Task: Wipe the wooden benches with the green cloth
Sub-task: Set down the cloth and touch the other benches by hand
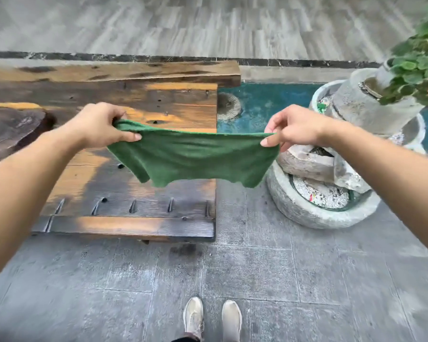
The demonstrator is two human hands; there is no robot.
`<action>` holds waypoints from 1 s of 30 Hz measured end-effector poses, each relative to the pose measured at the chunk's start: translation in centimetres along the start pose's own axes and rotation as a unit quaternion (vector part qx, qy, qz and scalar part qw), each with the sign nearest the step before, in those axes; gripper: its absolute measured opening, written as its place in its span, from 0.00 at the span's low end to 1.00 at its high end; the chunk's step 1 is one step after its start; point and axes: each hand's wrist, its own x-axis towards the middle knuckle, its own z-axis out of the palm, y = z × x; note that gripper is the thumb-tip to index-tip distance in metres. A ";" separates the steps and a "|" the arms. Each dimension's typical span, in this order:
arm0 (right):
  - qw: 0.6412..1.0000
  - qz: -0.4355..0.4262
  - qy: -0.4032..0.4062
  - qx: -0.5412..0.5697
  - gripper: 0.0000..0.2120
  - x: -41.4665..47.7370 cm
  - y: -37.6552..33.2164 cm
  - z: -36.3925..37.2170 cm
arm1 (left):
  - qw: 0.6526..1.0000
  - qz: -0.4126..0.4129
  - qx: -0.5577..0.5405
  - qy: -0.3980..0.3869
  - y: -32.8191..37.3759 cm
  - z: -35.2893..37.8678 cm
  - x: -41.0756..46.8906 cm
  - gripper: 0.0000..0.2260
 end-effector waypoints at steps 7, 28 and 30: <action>0.988 -0.014 -0.036 -0.151 0.14 2.2 3.8 10.9 | 0.998 -0.011 0.033 -0.059 -7.8 9.5 -4.1 0.18; 0.974 0.058 0.029 -0.215 0.36 5.2 3.0 32.8 | 0.990 -0.017 0.052 -0.126 -5.1 26.7 -7.4 0.36; 0.972 0.046 0.065 -0.219 0.39 6.6 -0.1 30.0 | 0.996 -0.014 0.042 -0.082 -4.3 24.0 -5.7 0.36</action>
